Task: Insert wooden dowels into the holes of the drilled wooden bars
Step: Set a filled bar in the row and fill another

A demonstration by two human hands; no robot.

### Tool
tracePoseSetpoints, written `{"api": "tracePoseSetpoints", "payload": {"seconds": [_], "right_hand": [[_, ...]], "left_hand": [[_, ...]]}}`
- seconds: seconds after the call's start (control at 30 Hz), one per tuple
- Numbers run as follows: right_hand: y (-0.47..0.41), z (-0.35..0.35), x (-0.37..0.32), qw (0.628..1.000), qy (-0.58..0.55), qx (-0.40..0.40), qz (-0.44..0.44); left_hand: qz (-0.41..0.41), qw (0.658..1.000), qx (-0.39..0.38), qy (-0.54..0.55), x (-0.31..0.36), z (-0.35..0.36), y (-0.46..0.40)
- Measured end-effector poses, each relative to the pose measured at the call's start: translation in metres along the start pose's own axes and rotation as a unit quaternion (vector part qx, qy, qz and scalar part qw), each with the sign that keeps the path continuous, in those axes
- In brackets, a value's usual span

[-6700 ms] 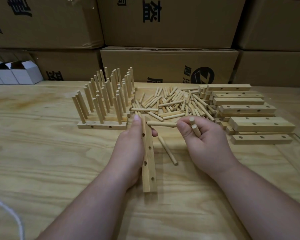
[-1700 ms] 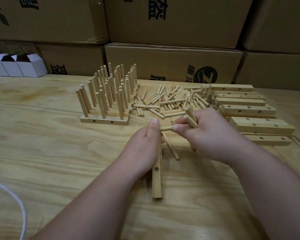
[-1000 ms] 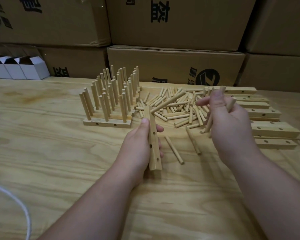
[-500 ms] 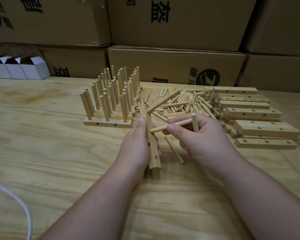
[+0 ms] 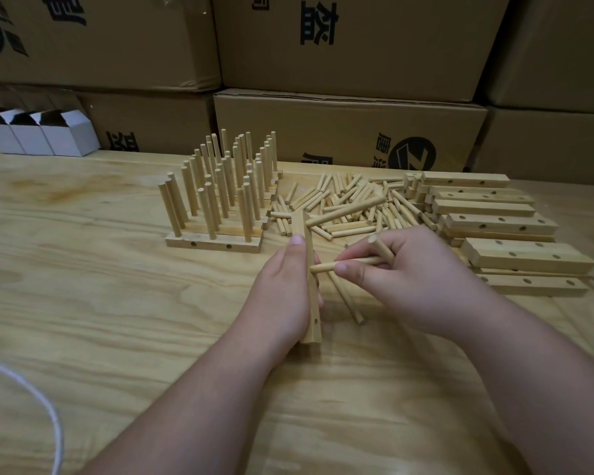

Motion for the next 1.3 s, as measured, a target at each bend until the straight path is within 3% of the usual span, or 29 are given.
{"api": "tracePoseSetpoints", "payload": {"seconds": [0.37,0.7,0.93,1.17,1.3], "right_hand": [[0.0019,0.0028,-0.0046,0.999,0.041,-0.001,-0.002],[0.0033,0.0065,-0.0095,0.999,0.044,0.007,0.001],[0.0021,0.0053,-0.0072,0.999,0.033,-0.005,0.006],[0.0029,0.0076,-0.0055,0.999,0.032,0.014,0.010],[0.0019,0.0070,-0.0049,1.000,0.024,0.000,0.009]], "left_hand": [[0.012,0.996,-0.002,-0.083,0.0024,-0.0008,-0.0002],[0.011,0.998,0.030,-0.048,0.0029,-0.0021,0.0016],[0.010,0.997,-0.010,-0.073,0.0050,-0.0009,0.0019],[0.001,1.000,0.022,-0.021,0.0031,-0.0011,0.0014],[0.008,0.998,-0.011,-0.060,0.0064,0.0003,0.0027]]}}
Point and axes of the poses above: each hand's wrist, its own y-axis away from the middle knuckle, its own z-axis out of the palm, x = y × z, the point moved 10 cm from there along -y, towards the middle knuckle, and after that the axes turned 2 degrees about y, right-handed, at the moved point
